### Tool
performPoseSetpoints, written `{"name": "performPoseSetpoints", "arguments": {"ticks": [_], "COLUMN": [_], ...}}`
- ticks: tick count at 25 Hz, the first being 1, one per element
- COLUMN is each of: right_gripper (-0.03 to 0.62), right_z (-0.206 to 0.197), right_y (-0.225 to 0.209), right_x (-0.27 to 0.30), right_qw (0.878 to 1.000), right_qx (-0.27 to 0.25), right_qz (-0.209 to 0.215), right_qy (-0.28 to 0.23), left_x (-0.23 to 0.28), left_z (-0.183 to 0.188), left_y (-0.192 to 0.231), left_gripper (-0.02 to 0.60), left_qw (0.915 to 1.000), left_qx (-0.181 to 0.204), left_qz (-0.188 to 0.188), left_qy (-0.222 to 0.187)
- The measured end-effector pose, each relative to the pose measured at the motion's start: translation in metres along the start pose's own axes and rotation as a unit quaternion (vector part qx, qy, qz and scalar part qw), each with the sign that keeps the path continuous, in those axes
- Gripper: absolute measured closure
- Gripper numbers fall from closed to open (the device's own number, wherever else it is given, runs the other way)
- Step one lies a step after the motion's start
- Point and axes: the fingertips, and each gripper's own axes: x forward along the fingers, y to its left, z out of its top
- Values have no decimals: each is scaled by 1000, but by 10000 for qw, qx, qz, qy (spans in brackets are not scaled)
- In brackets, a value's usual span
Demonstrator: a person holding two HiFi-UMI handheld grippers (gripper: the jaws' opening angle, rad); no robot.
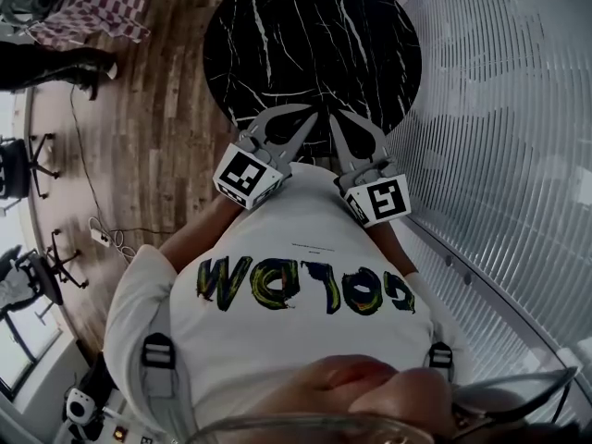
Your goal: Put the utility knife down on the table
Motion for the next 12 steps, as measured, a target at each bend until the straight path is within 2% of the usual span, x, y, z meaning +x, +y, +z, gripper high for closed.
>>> {"name": "performPoseSetpoints", "arguments": {"ticks": [12], "right_gripper": [594], "right_z": [0], "right_y": [-9], "right_x": [1], "right_qw": [9999], "right_qx": [-98], "right_qz": [-50], "right_qy": [36], "left_x": [7], "left_z": [-5], "left_y": [1], "left_gripper": [577], "left_qw": [9999], "left_qx": [-66], "left_qz": [-3], "left_qy": [91]}}
